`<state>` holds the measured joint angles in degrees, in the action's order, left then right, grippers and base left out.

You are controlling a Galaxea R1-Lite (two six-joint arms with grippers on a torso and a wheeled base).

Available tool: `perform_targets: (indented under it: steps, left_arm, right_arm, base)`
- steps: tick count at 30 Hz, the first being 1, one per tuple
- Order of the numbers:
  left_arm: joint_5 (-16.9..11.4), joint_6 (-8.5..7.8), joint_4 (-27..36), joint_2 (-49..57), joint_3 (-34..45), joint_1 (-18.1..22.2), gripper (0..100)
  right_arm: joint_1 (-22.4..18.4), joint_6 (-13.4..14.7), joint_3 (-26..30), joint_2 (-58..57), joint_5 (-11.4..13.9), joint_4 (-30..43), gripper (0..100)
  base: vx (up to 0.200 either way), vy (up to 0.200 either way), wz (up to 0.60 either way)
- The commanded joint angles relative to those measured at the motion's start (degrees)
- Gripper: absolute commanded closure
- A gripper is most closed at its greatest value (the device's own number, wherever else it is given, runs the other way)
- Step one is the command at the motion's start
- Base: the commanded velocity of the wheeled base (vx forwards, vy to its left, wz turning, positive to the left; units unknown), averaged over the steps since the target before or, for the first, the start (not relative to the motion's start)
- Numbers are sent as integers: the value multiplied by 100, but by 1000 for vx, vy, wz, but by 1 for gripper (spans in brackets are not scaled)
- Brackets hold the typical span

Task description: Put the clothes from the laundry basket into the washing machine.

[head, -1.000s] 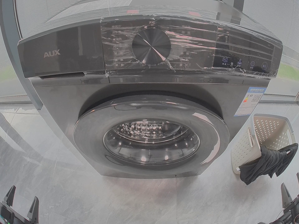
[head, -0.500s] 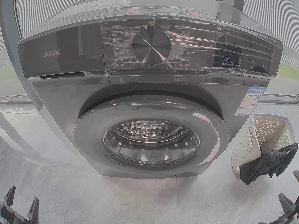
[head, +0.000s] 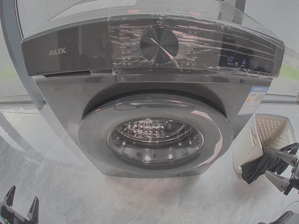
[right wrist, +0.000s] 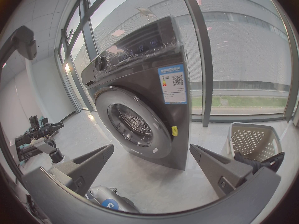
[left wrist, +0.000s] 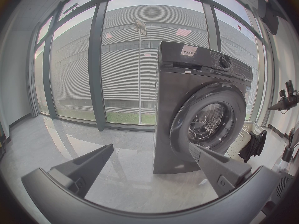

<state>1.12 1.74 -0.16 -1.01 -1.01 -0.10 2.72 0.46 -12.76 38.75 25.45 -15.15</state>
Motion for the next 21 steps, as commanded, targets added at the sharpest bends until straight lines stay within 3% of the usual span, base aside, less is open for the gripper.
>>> perform_targets:
  steps: [1,10,15,21]
  left_arm:
    - [2,-7,-2,75,84,1,0]
    - [2,1,-2,75,84,1,0]
    - [2,1,-2,75,84,1,0]
    - [2,1,-2,75,84,1,0]
  right_arm:
    - [440,103,-77,1539,12,-656,0]
    - [616,94,-279,2901,-23,-1482,0]
    - [774,129,-446,3490,-454,-1930,0]
    - [1047,147,-508,3789,-498,-2264,0]
  base:
    - [0,0,0]
    - [0,0,0]
    - [0,0,0]
    - [0,0,0]
